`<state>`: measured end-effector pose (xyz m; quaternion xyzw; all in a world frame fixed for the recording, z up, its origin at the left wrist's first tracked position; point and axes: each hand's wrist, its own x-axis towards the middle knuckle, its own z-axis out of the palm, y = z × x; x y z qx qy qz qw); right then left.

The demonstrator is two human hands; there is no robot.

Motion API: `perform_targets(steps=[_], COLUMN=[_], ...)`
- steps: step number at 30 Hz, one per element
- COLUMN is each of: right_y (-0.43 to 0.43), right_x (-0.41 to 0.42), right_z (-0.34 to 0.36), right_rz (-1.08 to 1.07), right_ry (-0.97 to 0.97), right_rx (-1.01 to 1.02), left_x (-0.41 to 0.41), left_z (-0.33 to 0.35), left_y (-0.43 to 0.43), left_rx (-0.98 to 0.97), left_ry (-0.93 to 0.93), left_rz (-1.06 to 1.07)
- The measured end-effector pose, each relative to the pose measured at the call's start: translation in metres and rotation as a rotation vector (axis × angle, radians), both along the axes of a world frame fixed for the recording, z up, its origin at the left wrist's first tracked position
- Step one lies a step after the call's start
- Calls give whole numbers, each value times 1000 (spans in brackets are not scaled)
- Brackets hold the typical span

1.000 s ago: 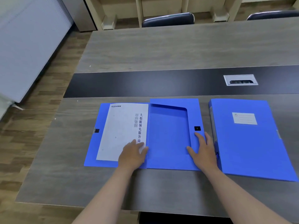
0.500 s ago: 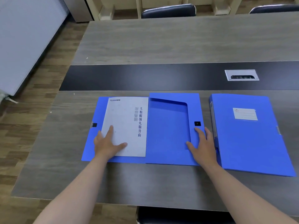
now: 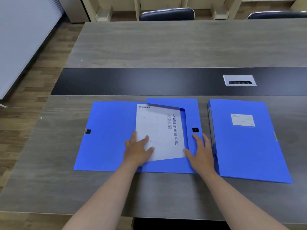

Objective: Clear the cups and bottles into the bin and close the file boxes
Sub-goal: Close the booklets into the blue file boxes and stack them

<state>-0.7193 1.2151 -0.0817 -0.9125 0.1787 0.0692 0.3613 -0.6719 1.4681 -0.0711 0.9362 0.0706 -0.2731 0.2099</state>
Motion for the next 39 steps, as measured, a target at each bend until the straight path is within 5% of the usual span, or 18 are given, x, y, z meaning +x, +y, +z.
perform_targets(steps=[10, 16, 22, 27, 31, 39], right_y=[1, 1, 1, 2, 3, 3], right_x=[-1, -2, -1, 0, -1, -1], right_z=[2, 5, 7, 8, 8, 7], right_rz=[25, 23, 9, 7, 13, 16], right_ry=[7, 18, 38, 40, 40, 41], right_rx=[-24, -52, -52, -44, -44, -57], left_x=[3, 0, -5, -13, -19, -29], left_z=[6, 5, 8, 12, 10, 19], left_y=[-56, -42, 8, 89, 149, 196], left_rx=[-5, -168, -468, -251, -151, -357], left_ry=[18, 40, -114, -445, -411, -277], left_rz=[-226, -176, 119, 499, 723, 957])
